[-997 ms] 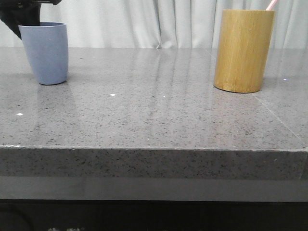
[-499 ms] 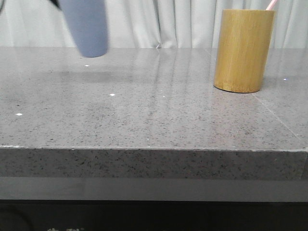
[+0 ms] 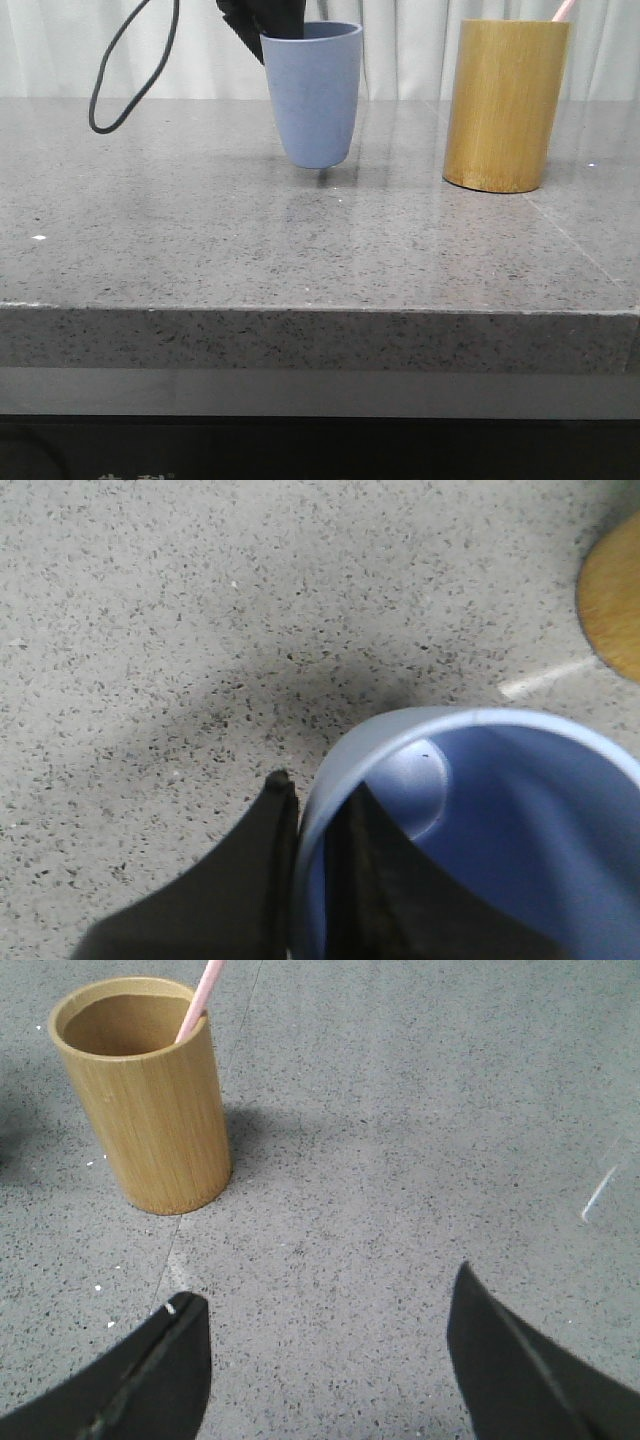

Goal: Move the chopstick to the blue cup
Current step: 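Lift the blue cup with the left gripper and carry it toward the bamboo holder, then set the blue cup down, open the left gripper and withdraw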

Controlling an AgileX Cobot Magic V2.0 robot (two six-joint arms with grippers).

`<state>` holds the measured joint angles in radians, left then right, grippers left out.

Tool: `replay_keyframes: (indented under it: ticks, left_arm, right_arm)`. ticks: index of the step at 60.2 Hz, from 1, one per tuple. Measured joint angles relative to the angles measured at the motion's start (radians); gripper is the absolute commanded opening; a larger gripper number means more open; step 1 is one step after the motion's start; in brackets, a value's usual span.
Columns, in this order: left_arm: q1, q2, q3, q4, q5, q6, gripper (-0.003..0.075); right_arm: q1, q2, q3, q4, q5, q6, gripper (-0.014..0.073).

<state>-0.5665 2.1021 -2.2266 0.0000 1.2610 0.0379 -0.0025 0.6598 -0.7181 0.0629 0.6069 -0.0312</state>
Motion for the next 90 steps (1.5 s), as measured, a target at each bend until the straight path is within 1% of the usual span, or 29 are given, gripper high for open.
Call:
replay_keyframes:
  ticks: [18, 41, 57, 60, 64, 65, 66, 69, 70, 72, 74, 76, 79, 90]
  left_arm:
    - [0.000, 0.006, -0.002, 0.078, 0.000, 0.000, -0.0019]
    - [0.000, 0.006, -0.002, 0.053, 0.000, 0.003, -0.0018]
    - [0.000, 0.006, 0.039, 0.041, -0.011, 0.012, -0.0009]
    - [0.000, 0.006, 0.039, 0.041, -0.010, 0.012, 0.0021]
    - [0.000, 0.004, 0.040, 0.041, -0.010, 0.014, 0.0118]
    - [0.000, 0.004, 0.040, 0.041, -0.010, 0.014, 0.0146]
    - [0.000, 0.004, 0.040, 0.041, -0.010, 0.016, 0.0193]
    - [0.000, 0.004, 0.043, 0.038, -0.010, 0.016, 0.0291]
    - [0.000, 0.004, 0.045, 0.036, -0.010, 0.016, 0.0339]
    - [0.000, 0.004, 0.047, 0.031, -0.010, 0.018, 0.0408]
    - [0.000, 0.004, 0.046, 0.029, -0.008, 0.018, 0.0461]
    - [0.000, 0.004, 0.046, 0.029, -0.008, 0.018, 0.0488]
    - [0.000, 0.004, 0.046, 0.027, -0.008, 0.018, 0.0505]
    - [0.000, -0.001, 0.046, 0.025, -0.008, 0.019, 0.0501]
  right_arm:
    - [0.000, 0.000, 0.000, 0.000, 0.011, 0.000, 0.0517]
    - [0.000, 0.000, 0.000, 0.000, 0.016, 0.000, 0.0517]
    - [0.000, 0.000, 0.000, 0.002, 0.018, 0.000, 0.0517]
    - [0.000, 0.000, 0.000, 0.002, 0.020, 0.000, 0.0517]
    - [0.000, 0.000, 0.000, 0.002, 0.020, 0.000, 0.0517]
    - [0.000, 0.000, 0.000, 0.002, 0.020, 0.000, 0.0517]
    - [0.000, 0.000, 0.000, 0.002, 0.020, 0.000, 0.0517]
    - [0.000, 0.000, 0.000, 0.002, 0.020, 0.000, 0.0517]
    - [0.000, 0.000, 0.000, 0.002, 0.020, 0.000, 0.0517]
    - [0.000, 0.000, 0.000, 0.002, 0.020, 0.000, 0.0517]
    - [0.000, 0.000, 0.000, 0.002, 0.020, 0.000, 0.0517]
    - [0.000, 0.000, 0.000, 0.002, 0.020, 0.000, 0.0517]
    - [0.000, 0.000, 0.000, 0.002, 0.020, 0.000, 0.0517]
    - [0.000, 0.000, 0.000, 0.002, 0.020, 0.000, 0.0517]
